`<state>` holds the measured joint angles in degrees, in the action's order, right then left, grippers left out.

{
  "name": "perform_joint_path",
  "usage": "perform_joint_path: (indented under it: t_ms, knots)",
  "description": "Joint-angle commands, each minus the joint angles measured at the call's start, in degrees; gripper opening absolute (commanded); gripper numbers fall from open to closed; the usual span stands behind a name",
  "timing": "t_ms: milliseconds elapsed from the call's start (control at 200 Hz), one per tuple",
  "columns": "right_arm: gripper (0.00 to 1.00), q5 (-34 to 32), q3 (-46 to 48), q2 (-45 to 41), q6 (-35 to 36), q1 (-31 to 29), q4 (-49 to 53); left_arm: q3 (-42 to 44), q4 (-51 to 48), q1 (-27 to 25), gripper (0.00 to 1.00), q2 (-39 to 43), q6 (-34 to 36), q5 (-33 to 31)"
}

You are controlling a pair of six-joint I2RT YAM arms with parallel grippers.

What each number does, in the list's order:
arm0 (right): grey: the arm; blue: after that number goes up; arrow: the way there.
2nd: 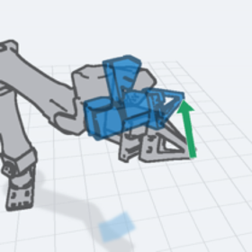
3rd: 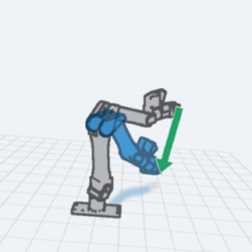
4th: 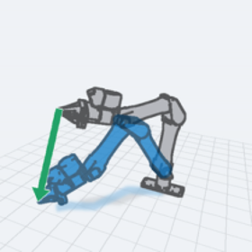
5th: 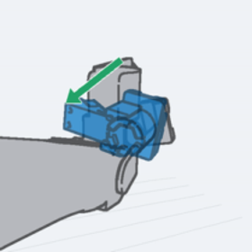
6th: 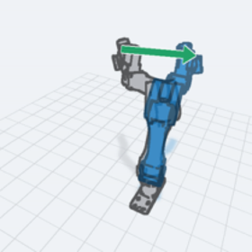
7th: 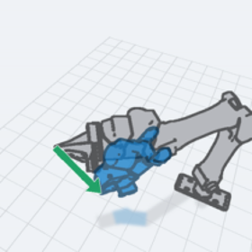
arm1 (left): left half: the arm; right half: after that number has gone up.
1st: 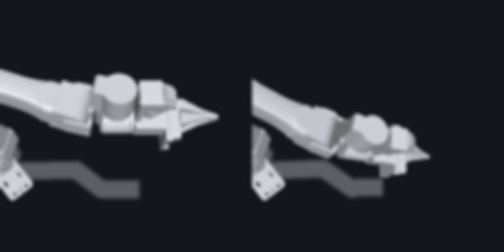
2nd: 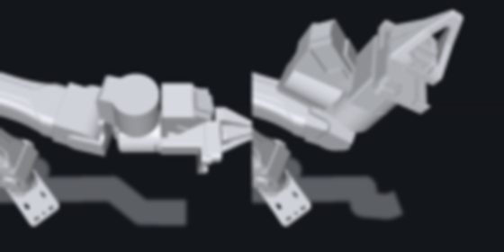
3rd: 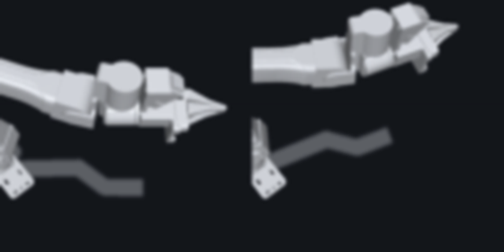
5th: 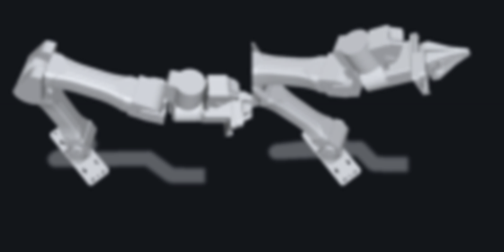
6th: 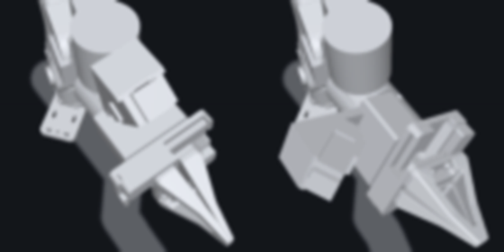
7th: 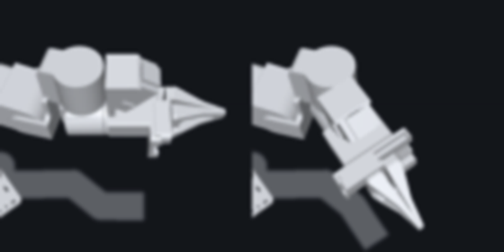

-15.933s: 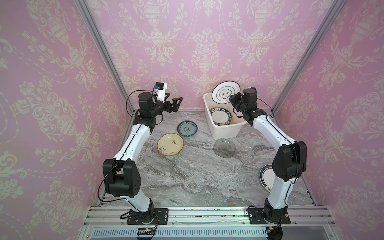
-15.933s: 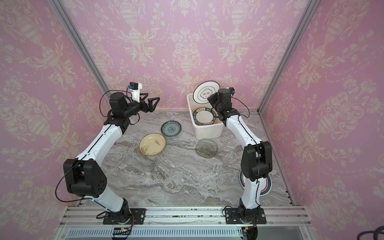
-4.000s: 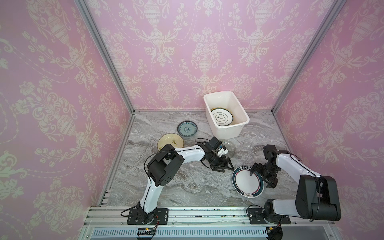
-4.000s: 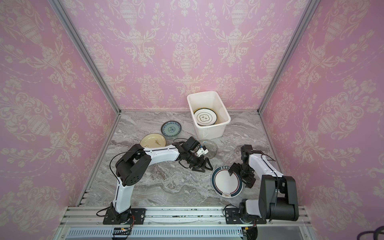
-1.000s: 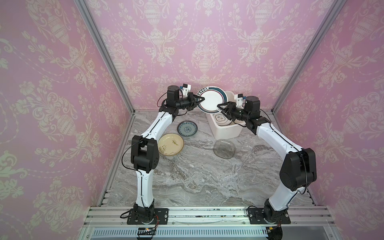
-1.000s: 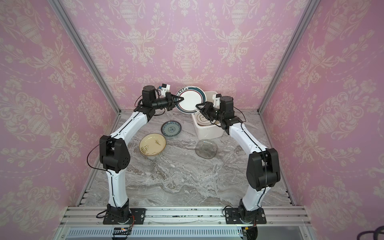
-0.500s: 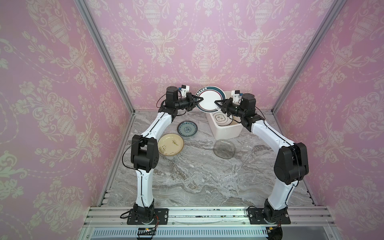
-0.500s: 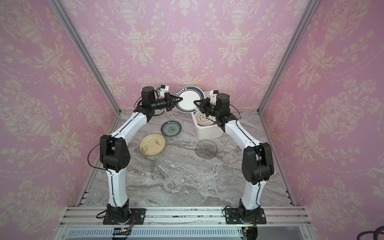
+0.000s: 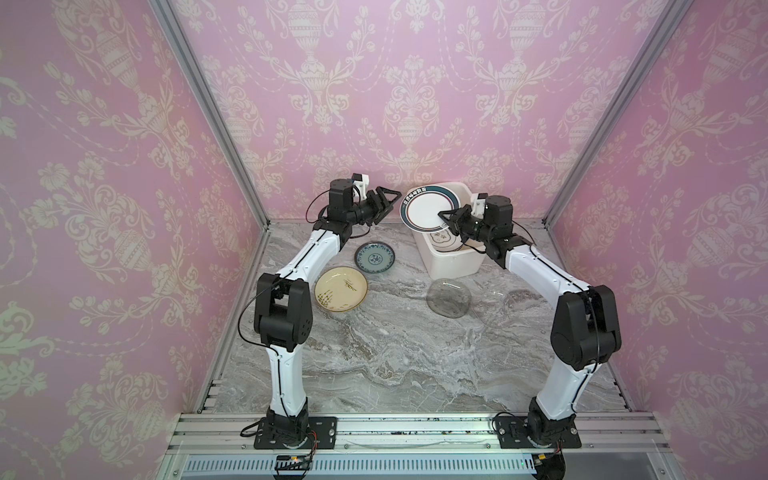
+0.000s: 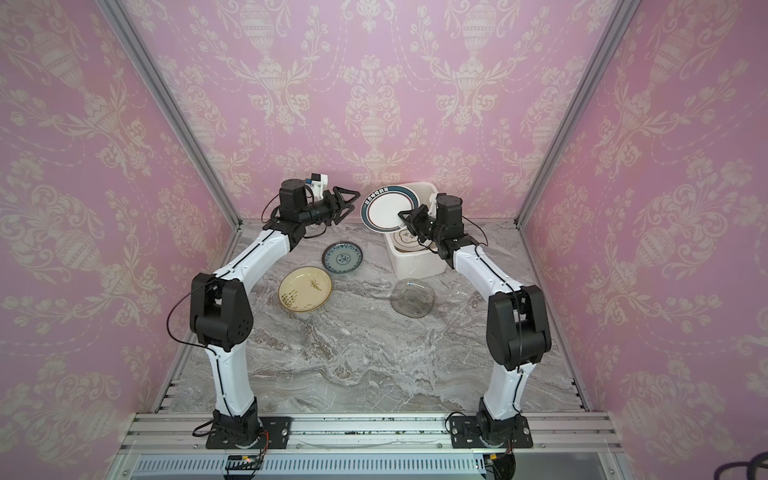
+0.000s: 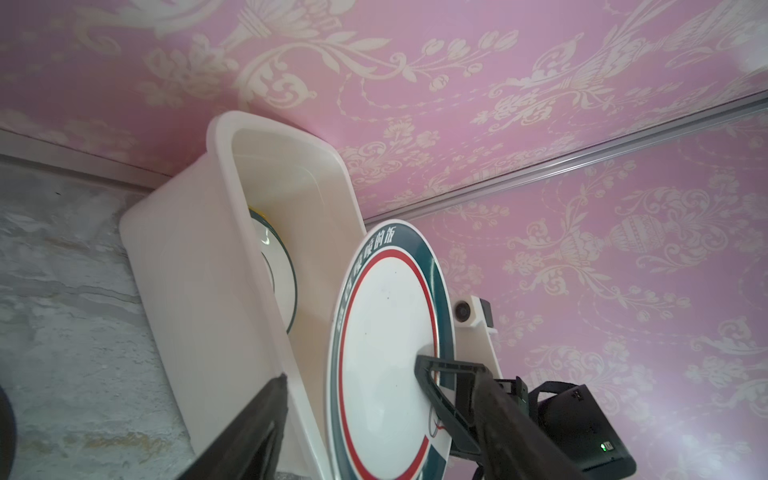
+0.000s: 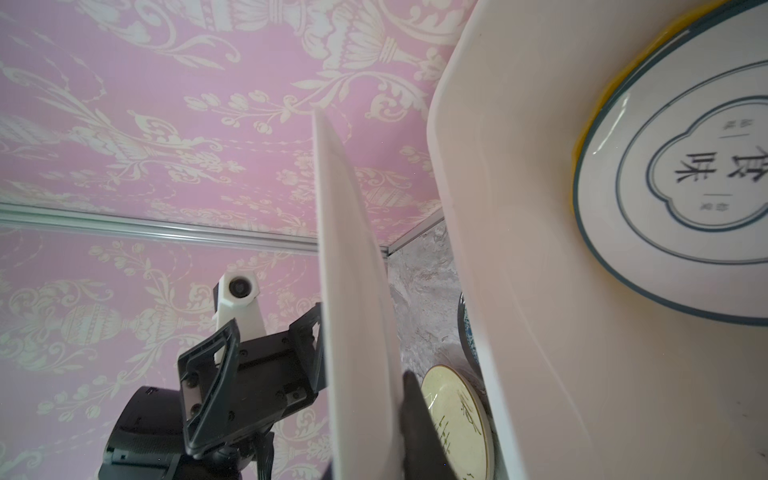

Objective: Place the plates into the plastic bin on the countertop
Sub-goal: 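Release the plate from the left gripper while the right gripper holds it over the bin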

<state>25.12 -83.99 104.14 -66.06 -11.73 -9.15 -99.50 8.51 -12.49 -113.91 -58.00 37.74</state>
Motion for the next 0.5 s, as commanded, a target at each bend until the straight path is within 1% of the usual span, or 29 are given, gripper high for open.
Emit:
perform_joint_path:
  t_ms: [0,95,180,350,495]
  knots:
    - [0.00,-5.86,-0.27,-4.47,0.96,1.08,2.84,4.40,4.33,1.72,0.80,7.07,8.98,-13.18]
    - [0.00,-10.78,-2.15,-3.89,-0.04,1.53,8.59,7.54,4.51,2.37,0.84,9.90,14.59,-19.95]
    - [0.00,-14.81,-4.75,-2.18,-1.39,1.51,12.86,9.37,5.52,2.97,0.86,11.02,17.64,-23.52]
    - [0.00,-17.97,-10.75,2.99,-5.93,1.53,17.79,11.06,6.89,3.55,0.88,11.29,19.63,-24.82]
    - [0.00,-19.63,-16.48,7.39,-8.90,1.03,22.04,13.55,7.46,3.64,0.89,11.58,19.26,-24.86]
